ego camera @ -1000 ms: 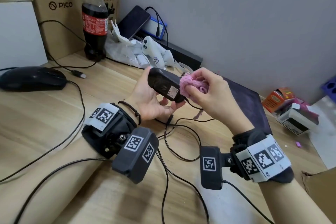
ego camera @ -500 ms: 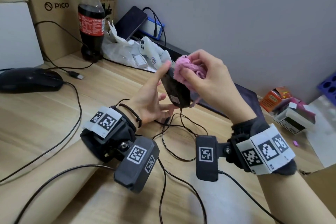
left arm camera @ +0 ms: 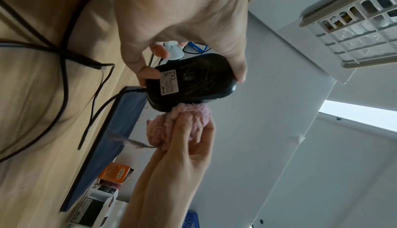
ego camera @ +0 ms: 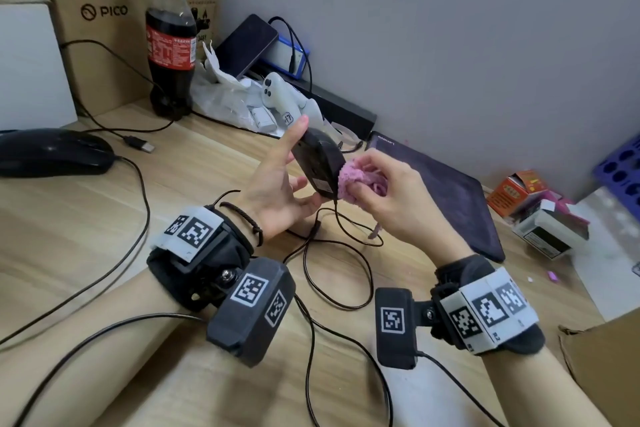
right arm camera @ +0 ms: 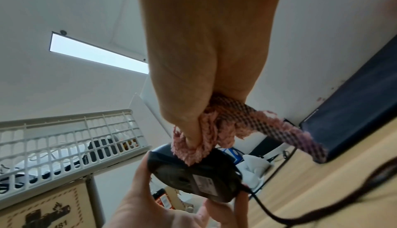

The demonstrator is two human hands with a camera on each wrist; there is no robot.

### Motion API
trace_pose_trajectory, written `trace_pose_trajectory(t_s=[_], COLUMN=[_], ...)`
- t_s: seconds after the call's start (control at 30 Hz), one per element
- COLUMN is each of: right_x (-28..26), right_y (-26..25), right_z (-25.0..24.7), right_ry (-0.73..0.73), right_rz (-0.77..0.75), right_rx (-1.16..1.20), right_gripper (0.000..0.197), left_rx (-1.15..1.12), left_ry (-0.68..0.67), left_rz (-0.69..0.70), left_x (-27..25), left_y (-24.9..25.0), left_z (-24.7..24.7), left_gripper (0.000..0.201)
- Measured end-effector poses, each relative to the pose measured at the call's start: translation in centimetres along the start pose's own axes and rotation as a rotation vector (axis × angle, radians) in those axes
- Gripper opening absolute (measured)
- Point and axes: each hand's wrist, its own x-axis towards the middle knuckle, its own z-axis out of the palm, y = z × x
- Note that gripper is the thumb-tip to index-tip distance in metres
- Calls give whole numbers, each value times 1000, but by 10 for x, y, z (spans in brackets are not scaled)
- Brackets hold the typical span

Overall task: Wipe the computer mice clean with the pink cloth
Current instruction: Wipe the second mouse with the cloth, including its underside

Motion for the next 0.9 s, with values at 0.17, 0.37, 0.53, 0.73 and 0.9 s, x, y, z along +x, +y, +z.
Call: trace_pose_trajectory(t_s=[0.17,0.37,0.53,0.73,0.9], right_x=[-11,-11,1,1,-7], right_y=[14,0,-17,-6,-3], right_z=[2,-25,-19,-10,-9], right_ry=[-78,-8,49,92,85], right_rz=[50,3,-45,-7,-25], right_rx=[-37,38,51,36,71], right_gripper=[13,8,11,9,10], left_rx=[-219,-279,-300,-291,-332], left_ry=[-7,-10,-46,-72,-62], left_rz=[-14,-111,-210,-270,-255], left_x=[0,-2,-6,-9,-10], left_y=[1,-5,-3,-4,-5], left_z=[3,9,8,8,7], left_gripper=[61,76,80,78,78])
